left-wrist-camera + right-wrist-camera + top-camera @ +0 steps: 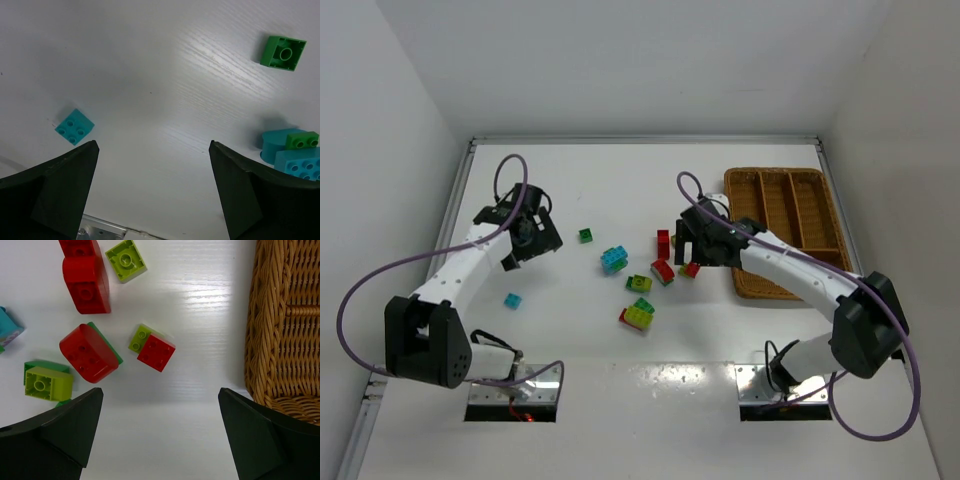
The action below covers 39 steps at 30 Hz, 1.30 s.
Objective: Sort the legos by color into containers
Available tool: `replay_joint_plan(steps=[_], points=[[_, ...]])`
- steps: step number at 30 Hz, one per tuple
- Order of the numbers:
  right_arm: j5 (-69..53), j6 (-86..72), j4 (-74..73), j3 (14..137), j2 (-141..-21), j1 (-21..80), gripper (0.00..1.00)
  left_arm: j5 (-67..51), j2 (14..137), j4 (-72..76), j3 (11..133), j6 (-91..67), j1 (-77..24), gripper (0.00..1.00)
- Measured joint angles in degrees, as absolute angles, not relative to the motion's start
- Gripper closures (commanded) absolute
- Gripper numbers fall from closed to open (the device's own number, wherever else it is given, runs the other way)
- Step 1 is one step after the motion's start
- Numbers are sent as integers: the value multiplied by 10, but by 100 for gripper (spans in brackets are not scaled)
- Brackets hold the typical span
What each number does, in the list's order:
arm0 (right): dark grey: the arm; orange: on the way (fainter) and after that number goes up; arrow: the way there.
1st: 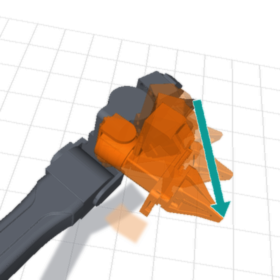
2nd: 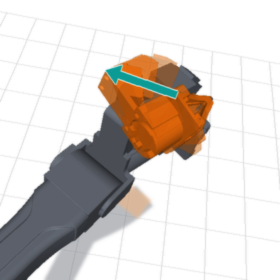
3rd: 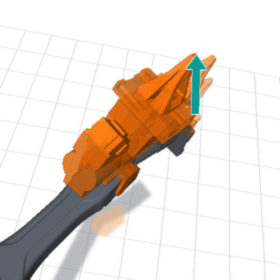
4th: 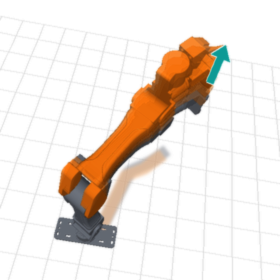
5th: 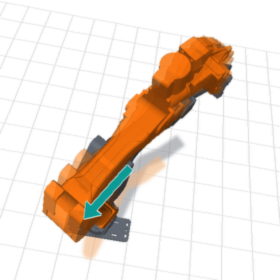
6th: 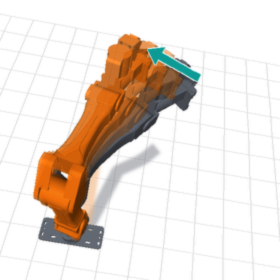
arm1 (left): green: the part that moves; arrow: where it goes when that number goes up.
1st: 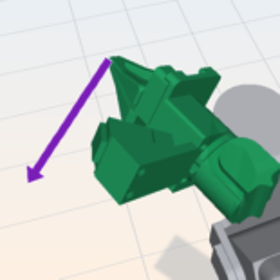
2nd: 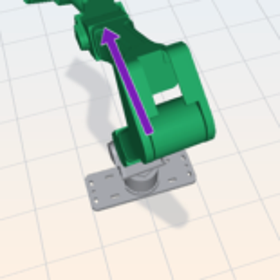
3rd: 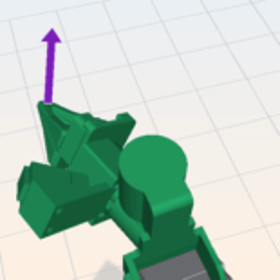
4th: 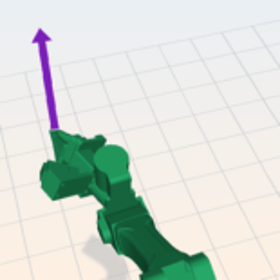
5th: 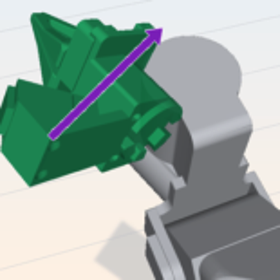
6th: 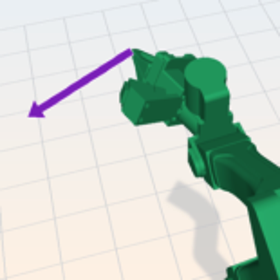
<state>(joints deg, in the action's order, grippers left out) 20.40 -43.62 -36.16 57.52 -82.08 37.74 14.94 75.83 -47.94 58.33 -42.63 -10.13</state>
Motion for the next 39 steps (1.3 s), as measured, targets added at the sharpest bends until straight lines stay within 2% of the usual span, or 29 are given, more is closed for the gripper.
replay_joint_plan(steps=[9, 13, 19, 29, 32, 34, 35, 39], points=[[197, -451, -336, 531, -801, 380, 0, 127, 746, -452, 546, -425, -101, 1], [191, -438, -317, 531, -797, 380, 6, 113, 746, -444, 539, -423, -101, 1], [195, -376, -294, 534, -817, 376, 7, 106, 746, -438, 539, -414, -101, 1], [170, -281, -237, 594, -990, 347, 35, 51, 746, -410, 538, -393, -101, 1], [156, -266, -220, 606, -1021, 328, 35, 47, 746, -408, 538, -388, -101, 1], [147, -255, -213, 624, -1045, 316, 31, 44, 746, -405, 537, -382, -101, 1], [144, -249, -210, 635, -1058, 312, 25, 42, 746, -404, 537, -379, -101, 1], [125, -225, -197, 684, -1108, 300, 24, 40, 746, -402, 537, -376, -101, 1]])
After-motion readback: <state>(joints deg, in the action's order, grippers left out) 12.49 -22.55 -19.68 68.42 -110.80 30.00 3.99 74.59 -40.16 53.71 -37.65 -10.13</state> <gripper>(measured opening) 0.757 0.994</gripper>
